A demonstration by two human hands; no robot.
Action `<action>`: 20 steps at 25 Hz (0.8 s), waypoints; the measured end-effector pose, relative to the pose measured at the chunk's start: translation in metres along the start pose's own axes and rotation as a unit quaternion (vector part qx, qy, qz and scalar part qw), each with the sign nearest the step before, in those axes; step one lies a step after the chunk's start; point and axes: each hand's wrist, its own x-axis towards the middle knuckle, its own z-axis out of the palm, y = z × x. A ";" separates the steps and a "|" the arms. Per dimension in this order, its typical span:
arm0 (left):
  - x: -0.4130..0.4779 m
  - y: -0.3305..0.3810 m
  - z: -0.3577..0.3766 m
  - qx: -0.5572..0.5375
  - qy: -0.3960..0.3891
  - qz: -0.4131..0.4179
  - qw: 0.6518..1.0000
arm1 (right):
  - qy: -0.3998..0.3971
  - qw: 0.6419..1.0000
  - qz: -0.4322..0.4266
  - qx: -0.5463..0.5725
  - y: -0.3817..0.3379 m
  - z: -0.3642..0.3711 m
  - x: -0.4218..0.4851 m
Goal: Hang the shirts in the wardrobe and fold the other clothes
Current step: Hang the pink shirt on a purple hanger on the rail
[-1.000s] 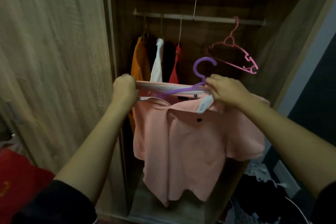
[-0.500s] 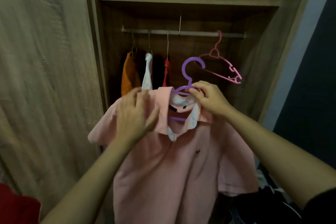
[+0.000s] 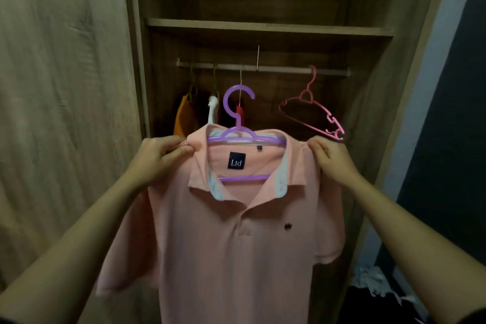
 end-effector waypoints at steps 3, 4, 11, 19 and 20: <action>0.002 0.001 0.005 -0.021 0.015 -0.026 0.999 | -0.025 0.998 -0.014 -0.063 -0.012 0.000 0.005; 0.002 0.002 0.008 -0.030 0.020 -0.040 0.999 | -0.053 0.992 -0.040 -0.107 -0.018 0.001 0.006; 0.003 0.012 0.018 -0.068 0.024 -0.020 0.997 | -0.034 0.987 -0.059 -0.149 -0.033 0.003 0.010; -0.003 -0.020 0.010 0.112 -0.096 0.001 0.989 | -0.025 0.990 -0.077 -0.119 -0.033 -0.007 0.009; 0.000 -0.015 0.013 0.121 -0.095 0.006 0.988 | -0.026 0.989 -0.082 -0.123 -0.036 -0.006 0.010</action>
